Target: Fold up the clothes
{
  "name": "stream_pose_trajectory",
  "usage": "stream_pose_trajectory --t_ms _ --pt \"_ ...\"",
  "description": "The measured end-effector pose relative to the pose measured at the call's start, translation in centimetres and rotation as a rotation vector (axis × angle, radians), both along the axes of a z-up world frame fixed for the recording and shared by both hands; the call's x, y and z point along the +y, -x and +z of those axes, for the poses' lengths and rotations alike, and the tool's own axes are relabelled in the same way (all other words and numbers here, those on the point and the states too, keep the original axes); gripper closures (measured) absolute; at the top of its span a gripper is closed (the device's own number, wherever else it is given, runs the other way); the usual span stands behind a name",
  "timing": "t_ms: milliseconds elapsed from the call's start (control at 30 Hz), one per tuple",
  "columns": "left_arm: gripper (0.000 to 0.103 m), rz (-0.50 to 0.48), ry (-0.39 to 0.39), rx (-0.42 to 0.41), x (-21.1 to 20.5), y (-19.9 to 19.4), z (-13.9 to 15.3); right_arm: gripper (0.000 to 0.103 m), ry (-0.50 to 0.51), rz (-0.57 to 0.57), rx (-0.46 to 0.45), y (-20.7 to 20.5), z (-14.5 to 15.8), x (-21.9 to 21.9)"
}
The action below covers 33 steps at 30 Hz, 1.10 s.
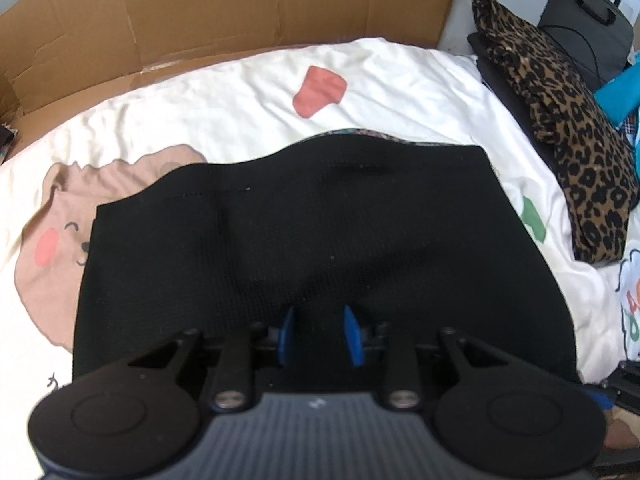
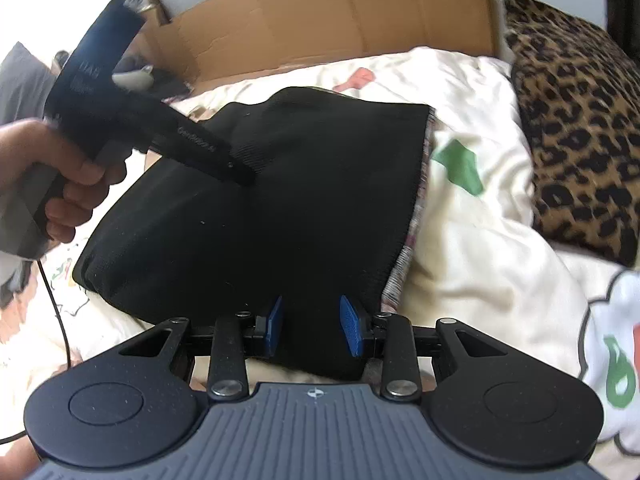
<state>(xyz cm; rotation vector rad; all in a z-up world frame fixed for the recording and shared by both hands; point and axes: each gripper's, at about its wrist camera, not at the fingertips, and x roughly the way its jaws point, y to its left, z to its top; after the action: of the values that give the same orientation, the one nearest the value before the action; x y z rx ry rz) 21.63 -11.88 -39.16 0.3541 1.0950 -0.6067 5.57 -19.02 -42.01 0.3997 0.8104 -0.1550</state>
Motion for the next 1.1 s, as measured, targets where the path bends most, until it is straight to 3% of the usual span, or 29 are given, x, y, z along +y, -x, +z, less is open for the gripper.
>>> stream_pose_trajectory --t_ms 367,467,700,900,1100 --pt "0.076 -0.005 0.048 -0.024 1.3 -0.3 0.6 0.065 0.061 0.048 0.039 2.1 0.1 -0.8" --pt "0.076 -0.030 0.030 -0.075 2.5 -0.3 2.1 0.064 0.025 -0.017 0.058 3.1 -0.1 -2.0" --pt "0.075 0.002 0.026 -0.143 7.1 -1.3 6.3 0.064 0.008 -0.081 -0.002 4.3 1.9 -1.8" --pt "0.074 0.060 0.006 -0.166 10.4 0.2 8.2 0.064 -0.002 -0.036 -0.041 3.2 3.3 -0.8" --pt "0.070 0.017 -0.005 -0.117 10.9 4.0 7.0 0.064 -0.026 -0.004 -0.030 1.7 2.9 0.4"
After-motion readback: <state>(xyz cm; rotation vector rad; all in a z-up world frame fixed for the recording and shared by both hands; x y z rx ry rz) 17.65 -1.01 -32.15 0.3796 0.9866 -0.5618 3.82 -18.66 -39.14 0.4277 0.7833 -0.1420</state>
